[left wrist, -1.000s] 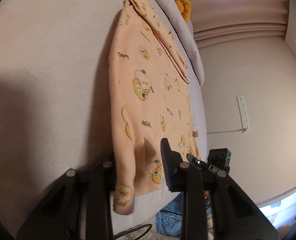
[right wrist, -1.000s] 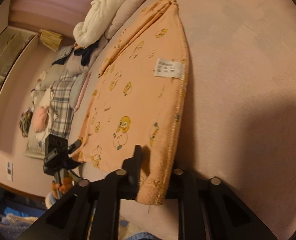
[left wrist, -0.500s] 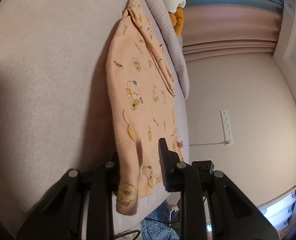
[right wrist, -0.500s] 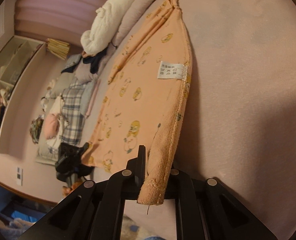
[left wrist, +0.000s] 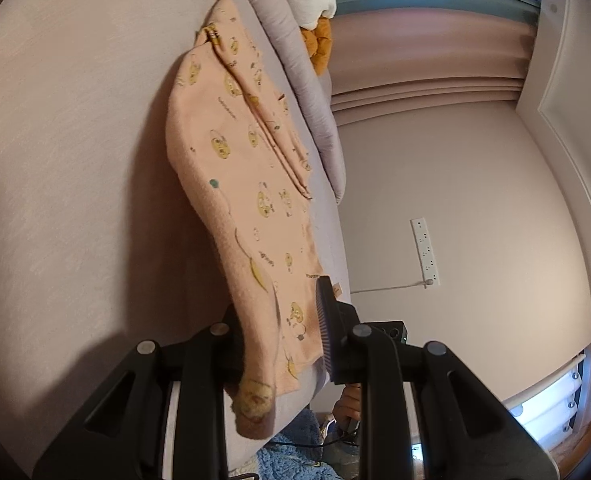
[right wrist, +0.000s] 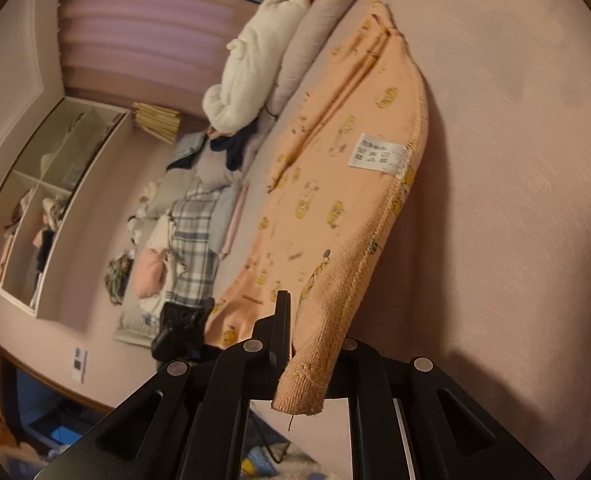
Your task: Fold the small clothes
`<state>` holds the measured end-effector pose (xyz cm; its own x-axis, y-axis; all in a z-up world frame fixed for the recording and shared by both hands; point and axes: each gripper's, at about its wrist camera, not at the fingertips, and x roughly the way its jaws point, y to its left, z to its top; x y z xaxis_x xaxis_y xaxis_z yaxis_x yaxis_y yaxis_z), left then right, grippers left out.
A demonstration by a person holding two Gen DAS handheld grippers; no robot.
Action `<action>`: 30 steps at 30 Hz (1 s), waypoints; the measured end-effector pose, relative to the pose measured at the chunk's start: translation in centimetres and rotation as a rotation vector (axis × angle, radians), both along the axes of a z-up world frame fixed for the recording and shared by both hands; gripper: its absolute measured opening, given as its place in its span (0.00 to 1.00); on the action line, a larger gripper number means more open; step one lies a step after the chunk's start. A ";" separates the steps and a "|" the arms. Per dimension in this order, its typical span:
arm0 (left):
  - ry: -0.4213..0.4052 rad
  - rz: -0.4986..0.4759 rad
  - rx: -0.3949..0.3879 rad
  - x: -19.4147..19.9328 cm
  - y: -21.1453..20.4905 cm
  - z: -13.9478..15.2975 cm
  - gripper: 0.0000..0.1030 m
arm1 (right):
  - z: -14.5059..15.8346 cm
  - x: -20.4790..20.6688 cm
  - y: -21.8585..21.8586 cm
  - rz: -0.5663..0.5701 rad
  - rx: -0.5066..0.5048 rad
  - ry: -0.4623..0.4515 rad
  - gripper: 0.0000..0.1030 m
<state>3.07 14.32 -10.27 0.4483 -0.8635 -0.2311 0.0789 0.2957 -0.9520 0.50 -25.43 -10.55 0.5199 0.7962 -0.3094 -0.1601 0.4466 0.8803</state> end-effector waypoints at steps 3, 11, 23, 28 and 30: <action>-0.006 -0.004 -0.009 0.0 0.1 -0.2 0.22 | 0.2 0.1 0.1 0.001 0.006 -0.010 0.11; -0.023 -0.011 -0.023 0.8 0.1 0.2 0.22 | 0.2 0.5 0.2 0.004 0.026 -0.019 0.11; -0.055 -0.036 -0.006 1.8 -0.7 1.0 0.22 | 0.5 1.2 0.4 0.017 0.045 -0.049 0.11; -0.066 -0.038 -0.015 2.3 -0.8 1.4 0.22 | 0.7 1.5 0.1 0.012 0.059 -0.057 0.11; -0.074 -0.039 -0.018 2.5 -0.8 1.6 0.22 | 0.9 1.7 0.0 0.010 0.065 -0.064 0.11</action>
